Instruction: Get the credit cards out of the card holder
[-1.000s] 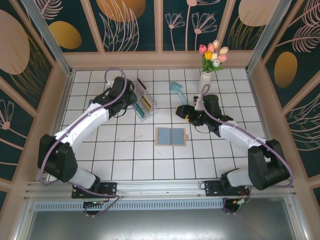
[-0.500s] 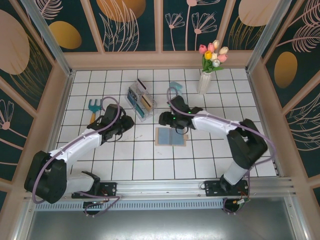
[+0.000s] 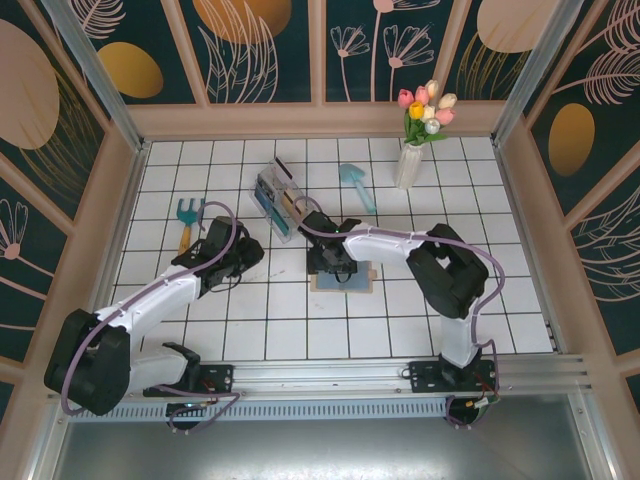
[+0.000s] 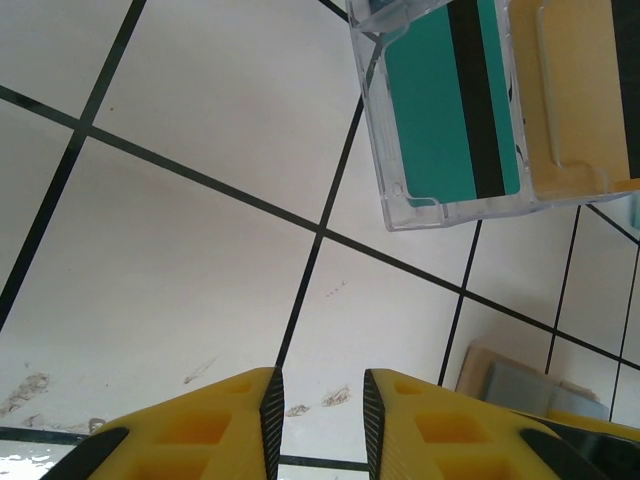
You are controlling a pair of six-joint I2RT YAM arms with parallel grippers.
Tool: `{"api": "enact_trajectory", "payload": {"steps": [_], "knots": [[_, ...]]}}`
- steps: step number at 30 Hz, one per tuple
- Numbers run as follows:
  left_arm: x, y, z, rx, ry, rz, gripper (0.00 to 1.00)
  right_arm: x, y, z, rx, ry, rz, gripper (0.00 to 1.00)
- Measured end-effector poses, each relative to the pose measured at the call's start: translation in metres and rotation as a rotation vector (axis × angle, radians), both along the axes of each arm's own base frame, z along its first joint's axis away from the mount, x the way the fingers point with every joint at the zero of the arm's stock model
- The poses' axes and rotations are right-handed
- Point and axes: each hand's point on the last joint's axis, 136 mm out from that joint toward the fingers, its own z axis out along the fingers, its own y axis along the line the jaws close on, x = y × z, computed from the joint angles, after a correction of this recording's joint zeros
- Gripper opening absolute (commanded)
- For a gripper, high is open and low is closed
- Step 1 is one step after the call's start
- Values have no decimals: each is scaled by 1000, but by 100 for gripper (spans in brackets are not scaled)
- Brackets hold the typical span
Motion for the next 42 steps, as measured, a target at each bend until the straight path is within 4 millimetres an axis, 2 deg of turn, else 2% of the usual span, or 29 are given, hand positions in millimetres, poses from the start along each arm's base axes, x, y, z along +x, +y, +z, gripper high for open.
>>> {"api": "enact_trajectory", "payload": {"steps": [9,17,22,26,31,36,42], "knots": [[1,-2,-5,1,9,-3,29,1,-11,-1,64,7,-20,56],[1,-7,-11,-14,30,-22,29,1,-16,4,237,33,-19,49],[2,-15,-12,-47,34,-49,29,-6,-23,9,360,75,-25,47],[2,-19,-13,-61,39,-62,29,-8,-29,20,458,93,-37,45],[2,-24,-13,-82,40,-79,29,-3,-33,41,547,66,-45,36],[4,-32,-12,-114,37,-106,28,1,-36,50,551,37,-50,33],[5,-46,-5,-168,18,-156,29,1,-57,36,436,26,-117,37]]}}
